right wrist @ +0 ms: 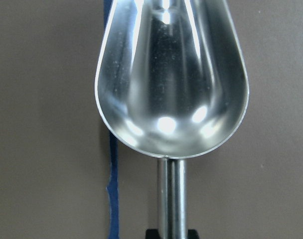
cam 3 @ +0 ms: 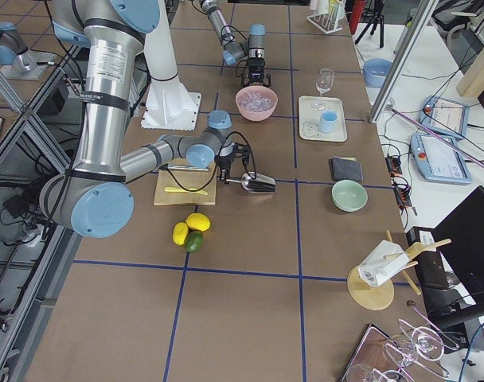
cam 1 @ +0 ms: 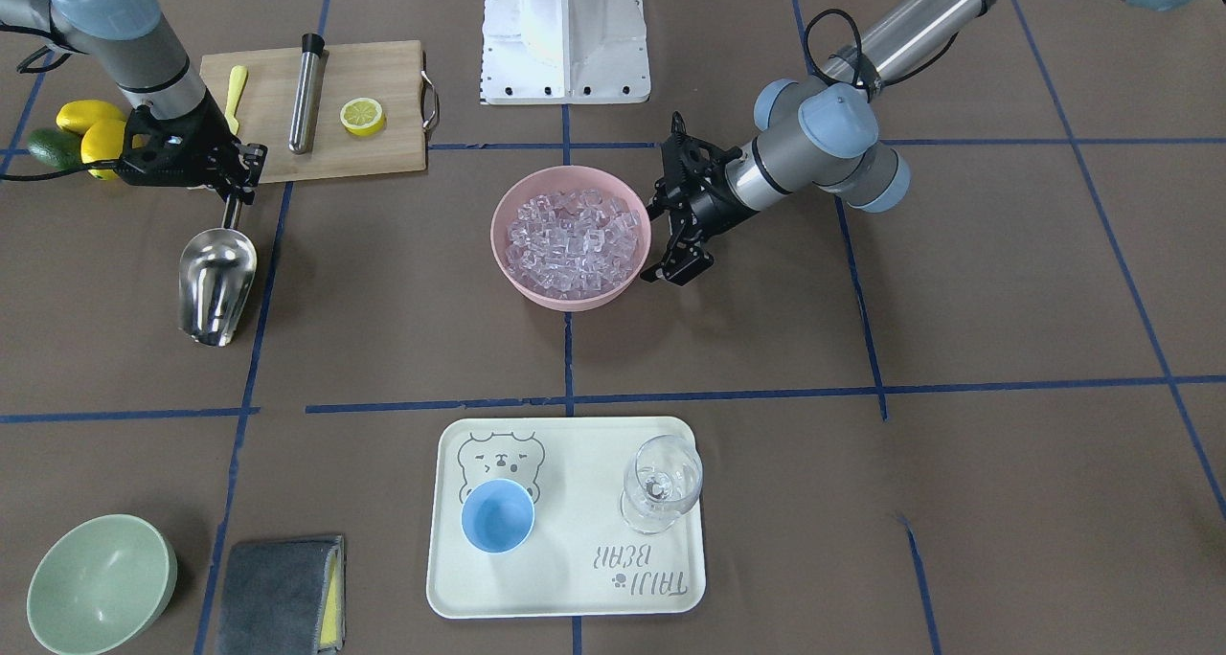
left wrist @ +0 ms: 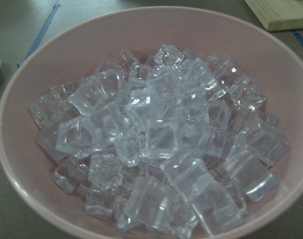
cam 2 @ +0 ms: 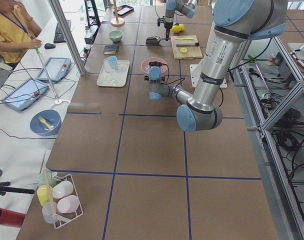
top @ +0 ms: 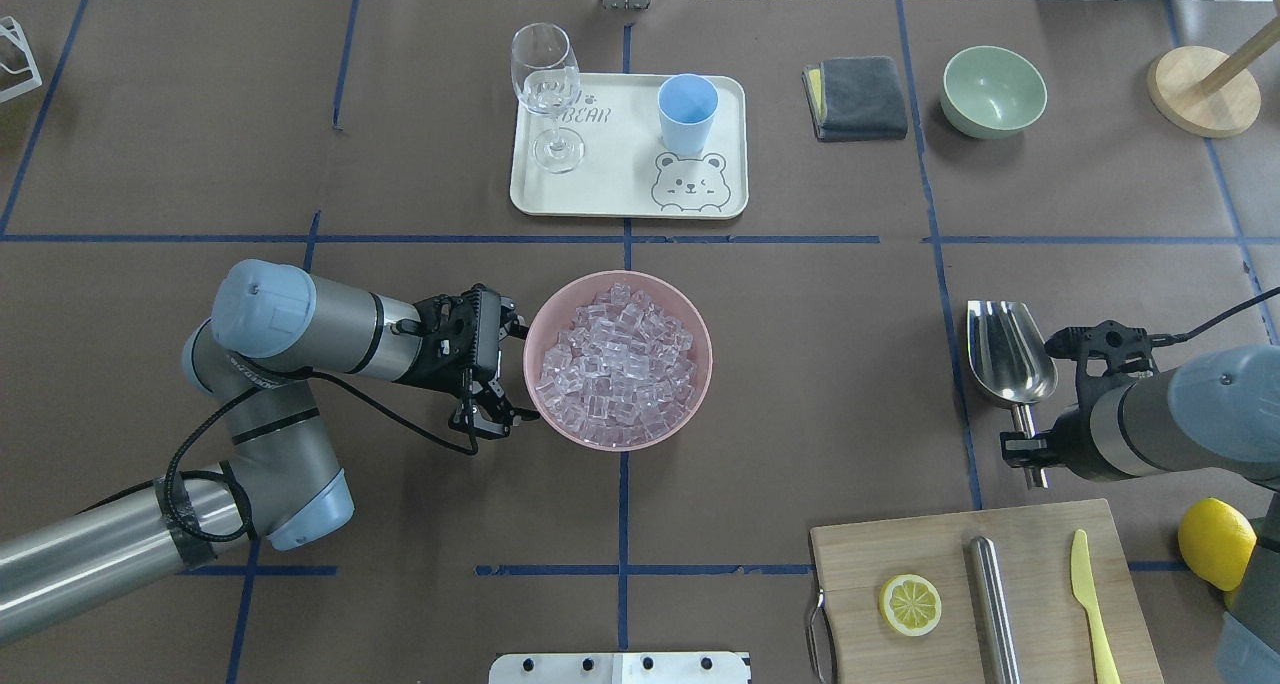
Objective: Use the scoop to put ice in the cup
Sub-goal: 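Reach the right gripper down to the metal scoop handle and grasp it, then lift the metal scoop with the right gripper toward the pink bowl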
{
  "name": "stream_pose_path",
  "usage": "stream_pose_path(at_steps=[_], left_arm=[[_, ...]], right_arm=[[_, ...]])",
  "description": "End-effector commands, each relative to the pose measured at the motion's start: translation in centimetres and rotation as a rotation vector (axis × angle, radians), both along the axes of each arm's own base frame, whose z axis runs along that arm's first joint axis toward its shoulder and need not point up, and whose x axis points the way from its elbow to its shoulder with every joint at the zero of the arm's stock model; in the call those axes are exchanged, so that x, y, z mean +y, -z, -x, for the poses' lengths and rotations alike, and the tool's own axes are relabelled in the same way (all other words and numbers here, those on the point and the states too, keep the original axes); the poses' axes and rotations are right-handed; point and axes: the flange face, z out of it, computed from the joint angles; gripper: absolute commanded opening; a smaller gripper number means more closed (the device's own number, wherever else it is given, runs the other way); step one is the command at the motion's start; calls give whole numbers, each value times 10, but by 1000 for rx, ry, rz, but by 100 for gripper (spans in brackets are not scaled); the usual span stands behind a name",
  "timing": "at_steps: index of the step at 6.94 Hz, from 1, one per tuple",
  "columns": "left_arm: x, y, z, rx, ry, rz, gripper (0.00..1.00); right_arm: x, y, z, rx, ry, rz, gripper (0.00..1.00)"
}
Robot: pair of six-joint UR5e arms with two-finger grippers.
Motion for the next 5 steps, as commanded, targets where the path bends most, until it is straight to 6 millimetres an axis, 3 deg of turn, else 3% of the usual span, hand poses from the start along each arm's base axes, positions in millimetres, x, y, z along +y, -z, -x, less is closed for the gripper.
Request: stream_pose_path(at_steps=[1, 3, 5], left_arm=[[0, 1, 0, 2, 0, -1, 100], [0, 0, 0, 0, 0, 0, 100], [0, -1, 0, -1, 0, -1, 100]], right_arm=[[-6, 7, -3, -10, 6, -24, 0], [-8, 12, -8, -14, 5, -39, 0], [-17, 18, -19, 1, 148, -182, 0]])
